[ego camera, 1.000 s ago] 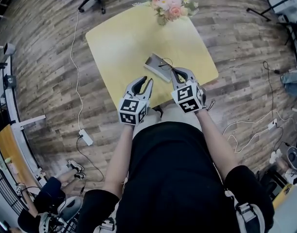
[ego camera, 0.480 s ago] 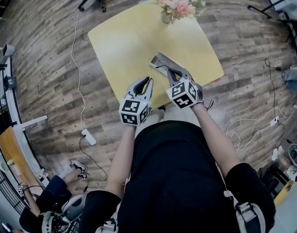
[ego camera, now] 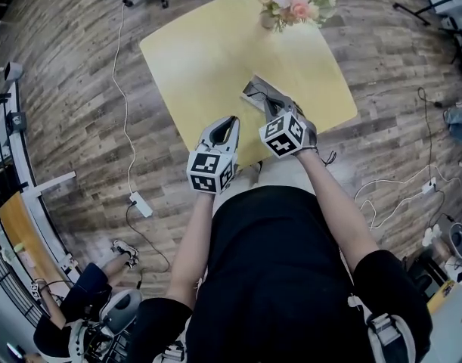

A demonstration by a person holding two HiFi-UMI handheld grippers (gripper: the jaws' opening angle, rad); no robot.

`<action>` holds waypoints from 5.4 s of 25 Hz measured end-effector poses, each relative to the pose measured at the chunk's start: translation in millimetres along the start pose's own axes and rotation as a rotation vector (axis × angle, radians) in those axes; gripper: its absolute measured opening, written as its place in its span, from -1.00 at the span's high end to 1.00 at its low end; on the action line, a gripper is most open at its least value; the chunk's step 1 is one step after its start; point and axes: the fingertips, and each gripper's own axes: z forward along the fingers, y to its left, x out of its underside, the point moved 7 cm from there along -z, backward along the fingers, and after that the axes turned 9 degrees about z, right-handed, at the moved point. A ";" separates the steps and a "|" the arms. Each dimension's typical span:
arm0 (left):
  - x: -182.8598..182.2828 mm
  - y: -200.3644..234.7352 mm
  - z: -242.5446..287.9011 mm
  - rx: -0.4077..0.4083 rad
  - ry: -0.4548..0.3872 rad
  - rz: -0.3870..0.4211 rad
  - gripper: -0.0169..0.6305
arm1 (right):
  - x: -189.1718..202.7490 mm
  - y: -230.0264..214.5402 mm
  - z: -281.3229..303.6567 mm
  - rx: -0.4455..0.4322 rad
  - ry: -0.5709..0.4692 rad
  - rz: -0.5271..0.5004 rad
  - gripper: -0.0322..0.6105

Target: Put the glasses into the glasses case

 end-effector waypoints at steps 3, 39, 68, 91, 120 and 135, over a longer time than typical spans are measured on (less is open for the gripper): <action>2.5 4.8 0.0 0.001 0.011 -0.014 0.84 | -1.2 0.8 11.8 0.003 0.026 -0.017 0.85; 3.9 20.7 -0.6 0.005 0.019 -0.011 0.84 | 8.9 -0.7 26.8 0.099 0.055 -0.098 0.72; -9.3 -13.5 6.4 0.028 0.015 0.041 0.84 | 29.6 -55.7 -19.9 0.186 0.008 0.001 0.60; -11.0 -10.0 15.4 0.041 0.024 0.038 0.84 | 50.9 -41.2 -11.4 0.048 0.064 0.119 0.30; -34.9 -44.9 11.1 -0.095 -0.027 0.035 0.84 | 39.4 -60.5 -49.1 -0.041 -0.065 -0.017 0.35; -78.9 -135.8 25.1 -0.199 -0.140 0.003 0.84 | 21.0 -120.7 -154.3 -0.114 -0.372 -0.038 0.68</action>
